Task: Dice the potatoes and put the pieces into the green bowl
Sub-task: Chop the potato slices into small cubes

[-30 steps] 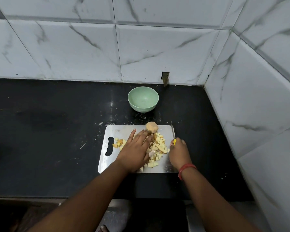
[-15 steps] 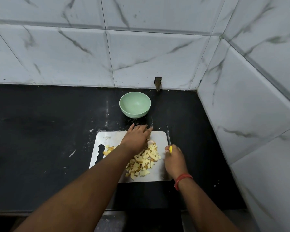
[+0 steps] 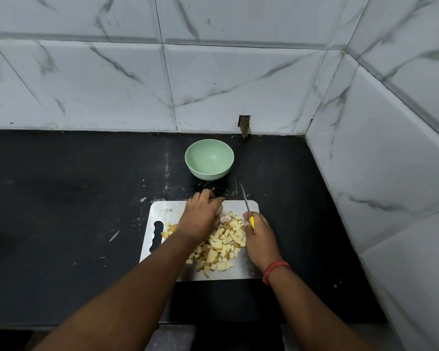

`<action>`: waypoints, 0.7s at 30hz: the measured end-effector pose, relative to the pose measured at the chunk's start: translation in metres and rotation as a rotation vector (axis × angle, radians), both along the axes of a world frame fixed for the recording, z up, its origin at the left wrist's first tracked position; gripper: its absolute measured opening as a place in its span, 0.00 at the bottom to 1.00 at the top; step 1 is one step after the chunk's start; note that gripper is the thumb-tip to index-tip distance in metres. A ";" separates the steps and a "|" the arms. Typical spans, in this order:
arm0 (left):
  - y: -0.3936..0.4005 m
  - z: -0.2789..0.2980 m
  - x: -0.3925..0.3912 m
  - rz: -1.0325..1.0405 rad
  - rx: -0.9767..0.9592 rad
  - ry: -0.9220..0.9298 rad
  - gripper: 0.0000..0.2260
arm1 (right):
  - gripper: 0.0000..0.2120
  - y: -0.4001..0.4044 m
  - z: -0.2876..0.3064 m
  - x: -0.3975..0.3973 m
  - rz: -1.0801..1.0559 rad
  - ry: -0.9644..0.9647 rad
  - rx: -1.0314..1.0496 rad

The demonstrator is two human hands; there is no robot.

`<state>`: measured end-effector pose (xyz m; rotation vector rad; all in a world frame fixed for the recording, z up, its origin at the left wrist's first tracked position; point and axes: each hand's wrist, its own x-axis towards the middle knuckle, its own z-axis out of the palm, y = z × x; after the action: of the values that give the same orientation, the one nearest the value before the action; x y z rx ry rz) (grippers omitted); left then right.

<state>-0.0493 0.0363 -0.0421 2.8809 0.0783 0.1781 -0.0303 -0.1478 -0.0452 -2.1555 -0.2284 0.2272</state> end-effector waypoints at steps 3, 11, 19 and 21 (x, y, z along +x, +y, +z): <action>0.012 -0.003 -0.018 0.039 -0.020 -0.037 0.25 | 0.16 0.012 -0.008 0.006 0.073 -0.049 -0.032; 0.055 -0.007 -0.062 0.197 -0.121 -0.081 0.24 | 0.20 0.049 -0.018 0.001 0.195 -0.066 -0.188; 0.072 -0.006 -0.085 0.281 -0.275 -0.058 0.23 | 0.19 0.070 -0.013 -0.003 0.235 -0.038 -0.122; 0.075 -0.006 -0.089 0.339 -0.378 -0.090 0.22 | 0.18 0.064 -0.010 -0.001 0.177 -0.028 -0.054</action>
<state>-0.1383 0.1113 -0.0477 2.4604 0.5253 0.3178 -0.0314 -0.0841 -0.0549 -2.1945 -0.4349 0.3074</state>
